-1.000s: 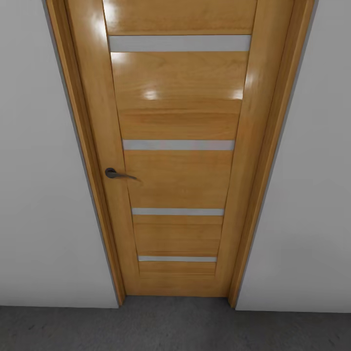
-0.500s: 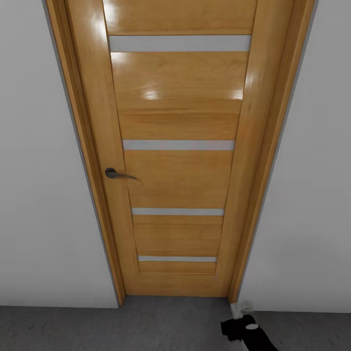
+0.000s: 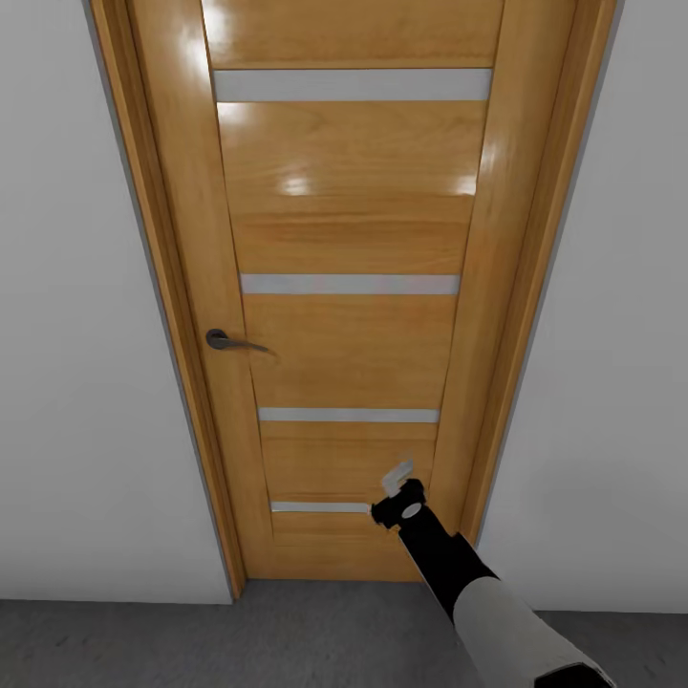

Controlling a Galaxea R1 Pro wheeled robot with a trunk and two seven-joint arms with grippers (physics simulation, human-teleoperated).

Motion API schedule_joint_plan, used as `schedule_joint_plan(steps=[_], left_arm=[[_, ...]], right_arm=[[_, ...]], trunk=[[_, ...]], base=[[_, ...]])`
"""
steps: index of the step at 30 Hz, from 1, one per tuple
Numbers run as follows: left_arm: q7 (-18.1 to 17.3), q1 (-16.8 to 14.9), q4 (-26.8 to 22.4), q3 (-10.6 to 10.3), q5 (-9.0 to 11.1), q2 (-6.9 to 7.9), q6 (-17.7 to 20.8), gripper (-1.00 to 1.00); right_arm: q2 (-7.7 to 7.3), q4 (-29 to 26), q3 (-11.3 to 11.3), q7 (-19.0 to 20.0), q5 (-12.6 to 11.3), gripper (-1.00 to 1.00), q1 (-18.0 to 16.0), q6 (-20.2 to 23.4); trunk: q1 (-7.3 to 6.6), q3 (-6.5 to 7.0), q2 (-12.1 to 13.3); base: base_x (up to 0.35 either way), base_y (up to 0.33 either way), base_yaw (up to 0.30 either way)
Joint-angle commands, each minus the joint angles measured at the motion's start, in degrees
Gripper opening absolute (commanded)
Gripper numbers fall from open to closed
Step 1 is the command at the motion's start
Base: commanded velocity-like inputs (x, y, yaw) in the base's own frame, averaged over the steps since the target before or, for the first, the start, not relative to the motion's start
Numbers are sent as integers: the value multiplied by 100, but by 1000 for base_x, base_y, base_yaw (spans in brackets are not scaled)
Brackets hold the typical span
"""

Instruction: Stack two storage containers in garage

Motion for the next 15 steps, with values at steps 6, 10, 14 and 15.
schedule_joint_plan(steps=[6,10,14,15], left_arm=[[3,-1,-4,2,31,-1,-3,100],[3,-1,-4,2,31,-1,-3,100],[3,-1,-4,2,31,-1,-3,100],[3,-1,-4,2,31,-1,-3,100]], right_arm=[[0,-191,13,22,57,100,-256,73],[0,-433,16,32,58,100,-298,81],[0,-659,32,89,58,100,-313,62],[0,-723,38,110,58,100,-315,35]], trunk=[[0,-6,-3],[0,-6,-3],[0,-6,-3],[0,-6,-3]], base=[[0,0,0],[0,0,0],[0,0,0],[0,0,0]])
